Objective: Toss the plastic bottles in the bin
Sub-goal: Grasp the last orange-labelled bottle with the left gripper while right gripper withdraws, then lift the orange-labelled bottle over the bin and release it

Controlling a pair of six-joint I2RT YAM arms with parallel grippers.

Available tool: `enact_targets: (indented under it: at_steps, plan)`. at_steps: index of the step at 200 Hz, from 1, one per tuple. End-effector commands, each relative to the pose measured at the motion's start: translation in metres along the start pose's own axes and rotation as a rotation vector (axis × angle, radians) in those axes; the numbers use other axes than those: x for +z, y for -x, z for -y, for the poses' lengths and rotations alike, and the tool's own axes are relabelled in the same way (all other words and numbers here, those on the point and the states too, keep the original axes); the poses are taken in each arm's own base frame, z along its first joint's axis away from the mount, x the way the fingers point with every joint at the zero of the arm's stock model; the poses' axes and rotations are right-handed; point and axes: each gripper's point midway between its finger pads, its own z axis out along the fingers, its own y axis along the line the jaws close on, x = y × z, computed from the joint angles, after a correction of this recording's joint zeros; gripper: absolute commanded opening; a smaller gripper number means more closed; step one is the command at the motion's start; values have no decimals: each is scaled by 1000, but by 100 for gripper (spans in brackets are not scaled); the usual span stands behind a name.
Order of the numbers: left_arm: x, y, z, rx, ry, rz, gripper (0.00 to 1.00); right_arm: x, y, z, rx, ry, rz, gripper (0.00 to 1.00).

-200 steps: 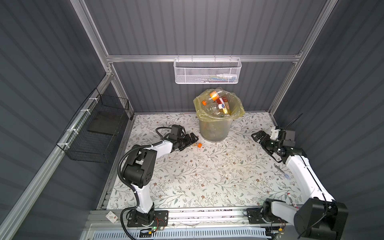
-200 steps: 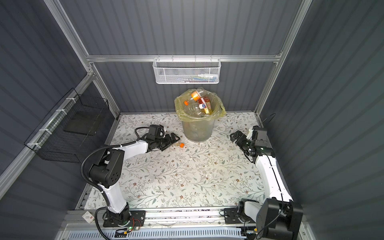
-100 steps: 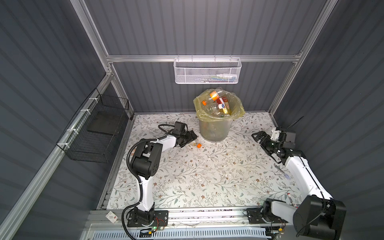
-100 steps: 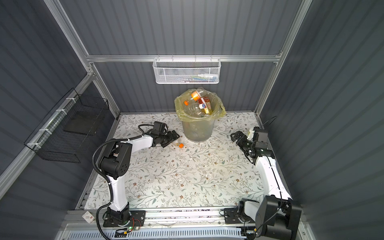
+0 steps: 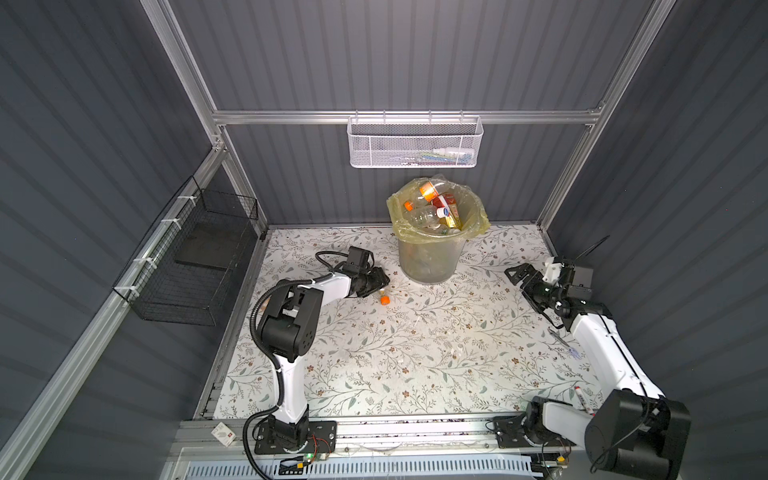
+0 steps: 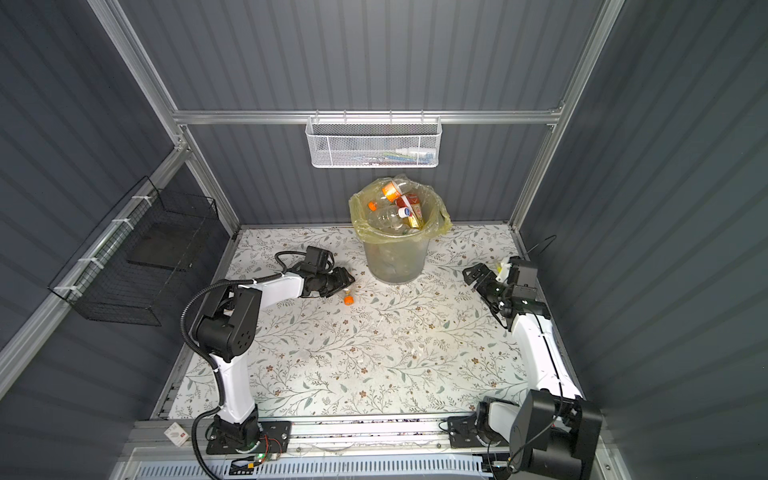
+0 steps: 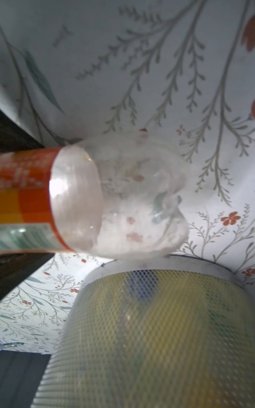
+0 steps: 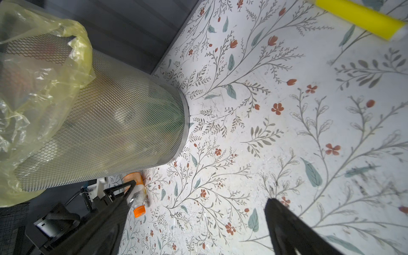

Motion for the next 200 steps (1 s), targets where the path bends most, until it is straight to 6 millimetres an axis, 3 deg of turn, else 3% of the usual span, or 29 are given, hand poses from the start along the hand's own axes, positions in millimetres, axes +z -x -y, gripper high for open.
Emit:
enact_targets:
  at_steps: [1,38,49,63,79,98,111,121,133,144,177,200]
  plan:
    - [-14,-12,-17,14,32,-26,57,-1,-2,1,10,8,-2,99]
    - [-49,-11,-21,31,31,19,56,-4,-7,5,6,-3,-1,99]
    - [-65,-1,-13,56,27,56,56,-3,-10,8,11,-9,-6,99]
    - [-96,26,11,122,22,133,56,-3,-14,8,20,-2,-17,99]
    - [-144,67,58,196,-39,253,56,-3,-17,9,29,5,-24,99]
    - [-221,123,145,302,-207,430,57,-1,-19,12,36,0,-23,99]
    - [-257,139,200,370,-343,485,61,-8,-17,6,24,18,-2,99]
    - [-271,143,235,411,-447,485,69,-9,-17,5,27,21,-2,99]
    - [-265,146,257,435,-503,465,89,-9,-18,5,33,29,1,99]
    - [-254,146,268,441,-559,433,99,-9,-19,5,39,33,2,99]
    - [-215,152,251,398,-510,392,100,-10,-25,8,32,30,-11,99]
    - [-216,160,237,377,-489,414,100,-9,-28,10,36,30,-16,99]
